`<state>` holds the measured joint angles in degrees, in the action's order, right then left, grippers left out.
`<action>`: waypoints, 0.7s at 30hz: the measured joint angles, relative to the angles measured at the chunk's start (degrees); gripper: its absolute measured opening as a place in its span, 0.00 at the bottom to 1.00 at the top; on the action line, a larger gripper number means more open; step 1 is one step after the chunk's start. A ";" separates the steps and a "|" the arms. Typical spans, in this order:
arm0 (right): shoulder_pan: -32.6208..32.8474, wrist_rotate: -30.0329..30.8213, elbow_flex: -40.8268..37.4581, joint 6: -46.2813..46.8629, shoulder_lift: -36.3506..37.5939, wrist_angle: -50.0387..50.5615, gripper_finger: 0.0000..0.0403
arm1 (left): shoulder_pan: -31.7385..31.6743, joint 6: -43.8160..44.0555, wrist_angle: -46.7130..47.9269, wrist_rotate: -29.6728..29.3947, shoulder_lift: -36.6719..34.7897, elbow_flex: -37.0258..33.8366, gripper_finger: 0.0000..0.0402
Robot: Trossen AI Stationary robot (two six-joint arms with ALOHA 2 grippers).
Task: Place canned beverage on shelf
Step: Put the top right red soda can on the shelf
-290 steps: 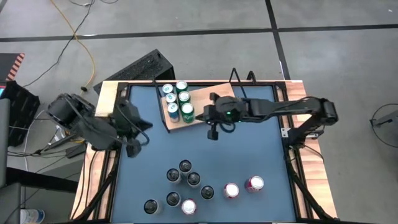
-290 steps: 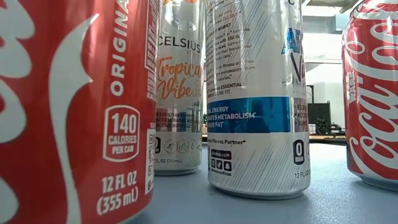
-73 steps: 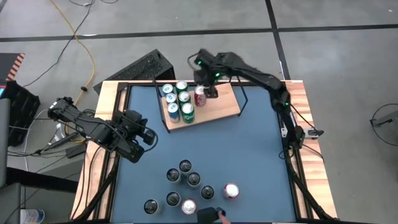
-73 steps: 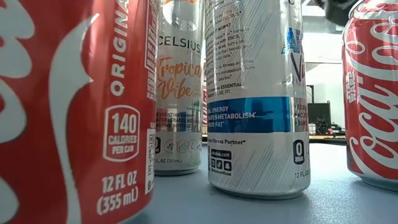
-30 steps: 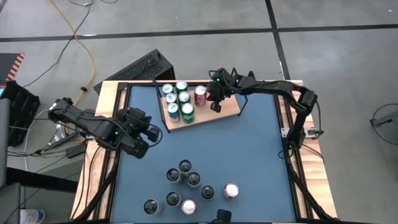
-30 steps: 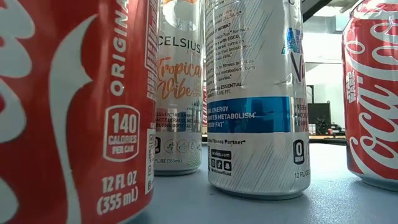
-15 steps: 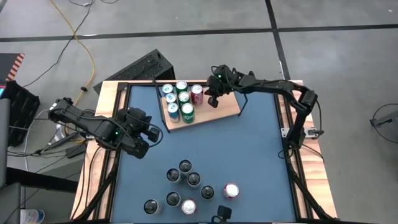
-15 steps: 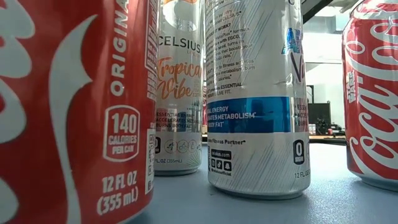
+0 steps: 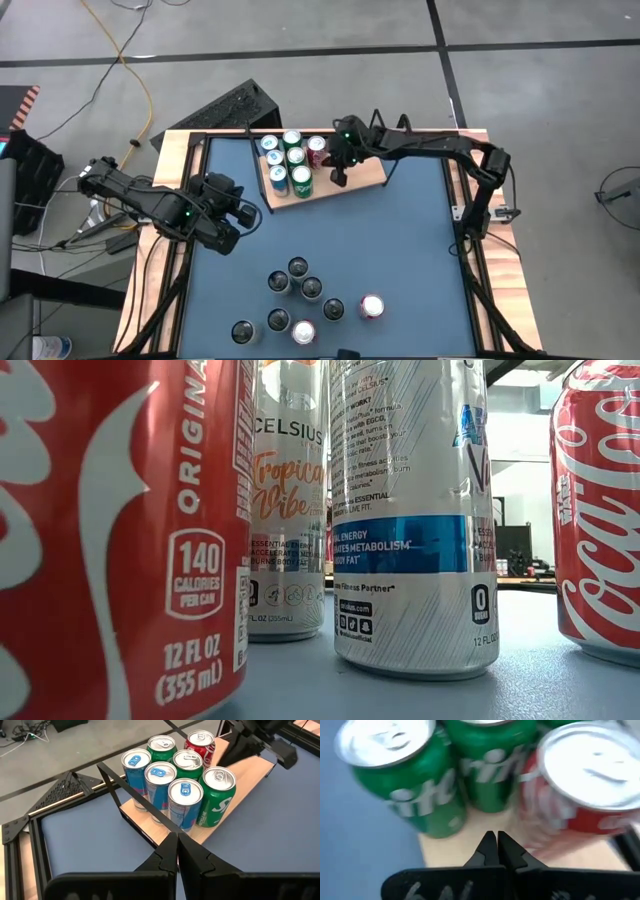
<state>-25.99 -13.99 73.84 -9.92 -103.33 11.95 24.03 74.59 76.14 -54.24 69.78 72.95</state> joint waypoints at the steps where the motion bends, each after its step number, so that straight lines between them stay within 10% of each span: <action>1: -0.09 0.89 0.00 0.00 0.00 -0.34 0.00 | 0.00 0.00 0.00 0.00 0.00 0.00 0.00; 21: -2.25 2.38 0.00 -0.73 -0.04 -6.07 0.00 | 0.00 0.02 -0.48 -0.10 0.00 0.00 0.00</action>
<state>-28.23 -11.61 73.84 -10.65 -103.37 5.88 24.03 74.61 75.66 -54.34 69.78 72.95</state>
